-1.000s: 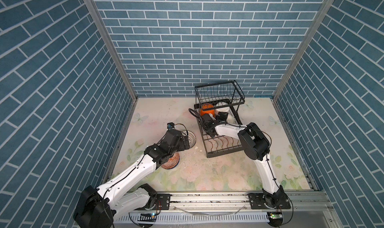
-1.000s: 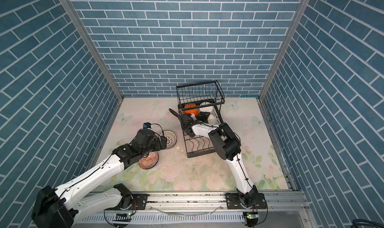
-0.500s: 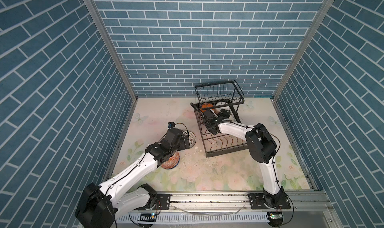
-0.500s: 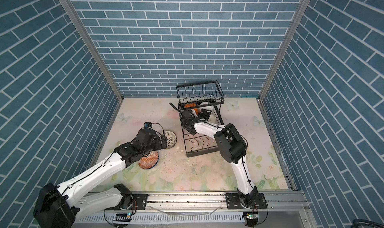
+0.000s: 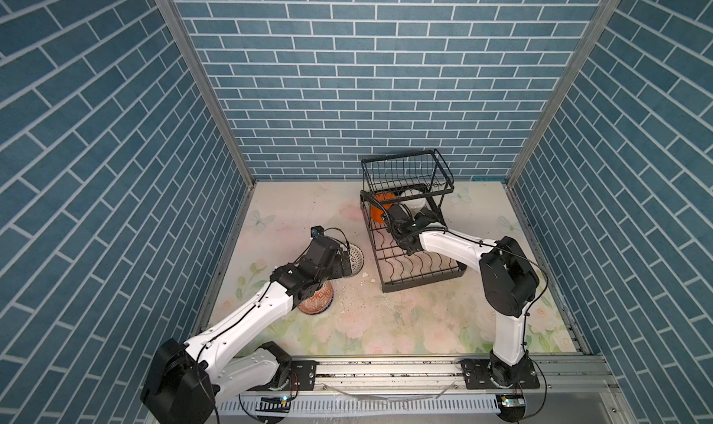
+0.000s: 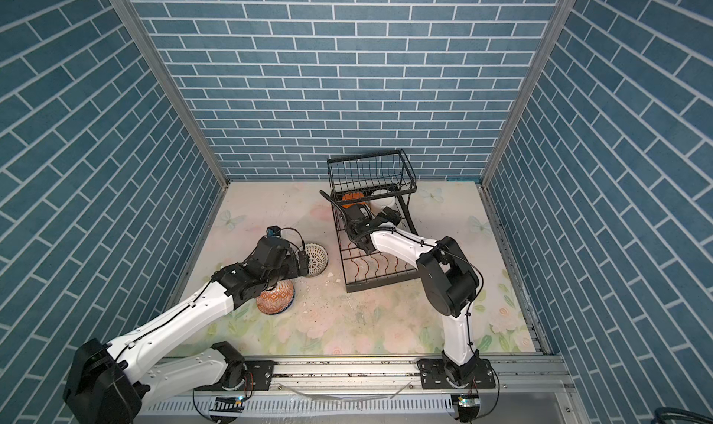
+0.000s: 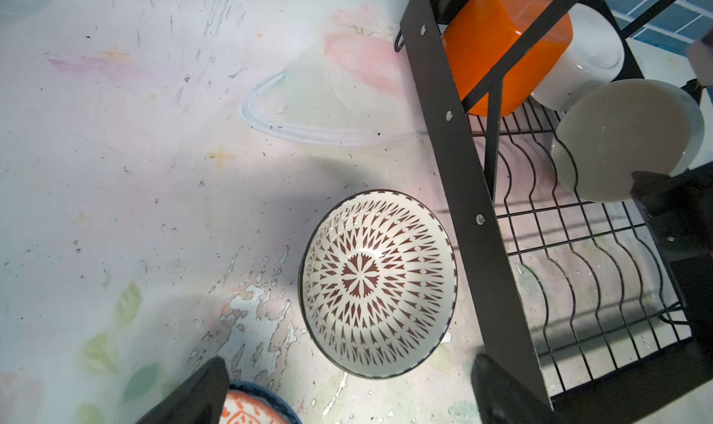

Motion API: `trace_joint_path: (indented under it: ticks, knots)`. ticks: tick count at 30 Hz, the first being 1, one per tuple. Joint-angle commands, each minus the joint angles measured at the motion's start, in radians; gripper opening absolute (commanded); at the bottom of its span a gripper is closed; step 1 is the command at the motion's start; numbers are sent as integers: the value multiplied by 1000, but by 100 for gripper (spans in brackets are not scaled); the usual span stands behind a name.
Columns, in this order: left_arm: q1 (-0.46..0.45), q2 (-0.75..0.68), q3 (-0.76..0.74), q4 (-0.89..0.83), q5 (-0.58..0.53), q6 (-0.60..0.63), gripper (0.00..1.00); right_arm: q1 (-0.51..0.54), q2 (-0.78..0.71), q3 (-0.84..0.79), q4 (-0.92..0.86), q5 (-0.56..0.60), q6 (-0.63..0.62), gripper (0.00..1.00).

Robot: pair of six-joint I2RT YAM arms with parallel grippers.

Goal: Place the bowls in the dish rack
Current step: 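Withdraw the right gripper from the rack while the left gripper lowers to the maroon-patterned bowl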

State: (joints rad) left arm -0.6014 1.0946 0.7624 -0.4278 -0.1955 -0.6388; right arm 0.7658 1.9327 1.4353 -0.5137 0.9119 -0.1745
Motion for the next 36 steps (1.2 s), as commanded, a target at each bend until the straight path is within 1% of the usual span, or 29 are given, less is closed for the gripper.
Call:
trace_joint_path:
  ticks: [1, 7, 11, 15, 20, 26, 32, 36]
  knots:
    - [13, 11, 34, -48, -26, 2, 100, 3, -80, -39, -65, -100, 144, 95]
    - [28, 46, 68, -103, -28, 3, 100, 5, -168, -83, -120, -223, 248, 93]
    - [37, 78, 89, -139, -23, 2, 100, 4, -232, -111, -137, -333, 303, 91]
    - [47, 108, 113, -171, -12, 7, 99, 4, -297, -149, -140, -447, 343, 90]
    - [60, 152, 160, -225, -10, 24, 100, 4, -366, -191, -130, -537, 373, 89]
    - [70, 207, 208, -285, -24, 39, 100, 3, -433, -225, -109, -606, 384, 87]
    - [75, 268, 249, -298, -29, 53, 100, 3, -462, -248, -91, -623, 382, 84]
    - [77, 311, 271, -292, -31, 69, 97, 1, -458, -256, -82, -638, 380, 82]
